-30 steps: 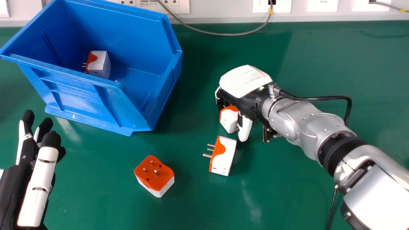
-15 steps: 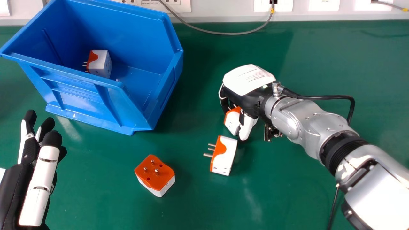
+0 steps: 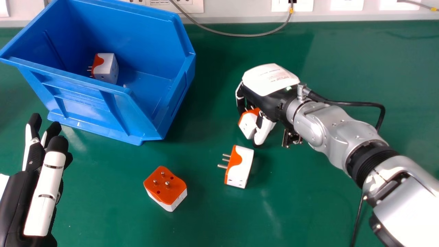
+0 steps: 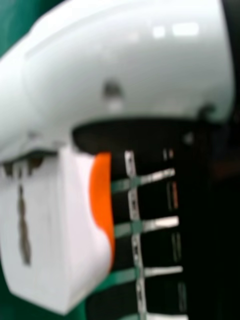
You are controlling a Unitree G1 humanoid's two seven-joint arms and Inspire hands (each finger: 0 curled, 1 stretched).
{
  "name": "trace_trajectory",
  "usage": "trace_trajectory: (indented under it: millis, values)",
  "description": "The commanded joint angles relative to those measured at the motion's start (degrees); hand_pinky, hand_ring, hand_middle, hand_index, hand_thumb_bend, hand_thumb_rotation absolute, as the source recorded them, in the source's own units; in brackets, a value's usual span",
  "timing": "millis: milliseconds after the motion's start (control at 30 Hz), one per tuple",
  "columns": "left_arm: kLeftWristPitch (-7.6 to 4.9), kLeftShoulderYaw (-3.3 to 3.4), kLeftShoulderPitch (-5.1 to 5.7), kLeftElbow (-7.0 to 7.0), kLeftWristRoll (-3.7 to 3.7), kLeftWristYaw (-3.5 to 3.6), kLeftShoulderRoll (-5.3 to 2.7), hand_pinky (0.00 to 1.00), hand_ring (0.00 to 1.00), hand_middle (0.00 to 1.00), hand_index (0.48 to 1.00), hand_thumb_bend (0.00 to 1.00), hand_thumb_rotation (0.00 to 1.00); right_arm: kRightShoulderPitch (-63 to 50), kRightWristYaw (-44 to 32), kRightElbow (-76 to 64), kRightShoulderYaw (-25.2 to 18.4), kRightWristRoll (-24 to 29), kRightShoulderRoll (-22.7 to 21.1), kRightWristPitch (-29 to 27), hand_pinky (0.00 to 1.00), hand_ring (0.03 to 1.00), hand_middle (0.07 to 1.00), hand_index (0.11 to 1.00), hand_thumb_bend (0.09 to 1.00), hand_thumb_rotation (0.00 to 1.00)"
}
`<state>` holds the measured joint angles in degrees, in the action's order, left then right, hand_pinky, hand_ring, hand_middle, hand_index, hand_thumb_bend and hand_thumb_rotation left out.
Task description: Pick all objects and put in blue box
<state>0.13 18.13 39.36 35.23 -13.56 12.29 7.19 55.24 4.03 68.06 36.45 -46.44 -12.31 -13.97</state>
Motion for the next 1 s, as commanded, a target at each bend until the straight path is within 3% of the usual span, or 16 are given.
trace_trajectory:
  millis: [0, 167, 367, 533, 700, 800, 967]
  values:
    - [-0.48, -0.21, -0.74, -0.12, 0.26, 0.02, 0.25, 0.98, 1.0, 1.0, 1.0, 0.48, 0.9, 0.4, 0.49, -3.95, -2.27, 2.35, -2.02, -1.15, 0.39, 0.451, 0.519, 0.461, 0.503, 0.0]
    - [-0.6, -0.4, -2.28, -1.72, 0.42, 0.13, 0.53, 0.98, 1.0, 1.0, 1.0, 0.48, 0.9, -2.16, 0.43, -12.0, -4.36, 3.73, -5.02, -3.82, 0.38, 0.45, 0.521, 0.458, 0.501, 0.0]
    - [0.13, -0.62, -5.11, -3.41, 0.93, -0.11, 1.18, 0.98, 1.0, 1.0, 1.0, 0.48, 0.9, -3.8, 0.1, -20.84, -5.48, 3.93, -8.35, -6.67, 0.37, 0.446, 0.522, 0.457, 0.499, 0.0]
    - [1.45, -1.3, -7.63, -4.5, 3.71, -1.35, 1.59, 0.98, 1.0, 1.0, 1.0, 0.49, 0.9, -4.98, -0.69, -31.24, -6.97, 4.12, -9.62, -8.3, 0.36, 0.443, 0.524, 0.465, 0.498, 0.0]
    - [1.08, -1.32, -10.35, -7.85, 5.66, -1.81, 1.9, 0.99, 1.0, 1.0, 1.0, 0.5, 0.91, -3.18, -1.24, -37.02, -7.58, 4.16, -7.73, -9.36, 0.35, 0.443, 0.521, 0.472, 0.497, 0.0]
    - [0.59, -1.61, -11.58, -9.25, 6.32, -2.01, 1.78, 0.99, 1.0, 1.0, 1.0, 0.51, 0.91, -1.33, -1.46, -37.57, -7.65, 4.01, -5.77, -9.57, 0.35, 0.443, 0.52, 0.473, 0.497, 0.0]
    - [0.43, -1.73, -13.12, -10.79, 6.49, -2.0, 1.57, 0.99, 1.0, 1.0, 1.0, 0.51, 0.91, 3.2, -0.87, -34.13, -7.33, 4.06, -1.52, -10.73, 0.34, 0.441, 0.52, 0.474, 0.496, 0.0]
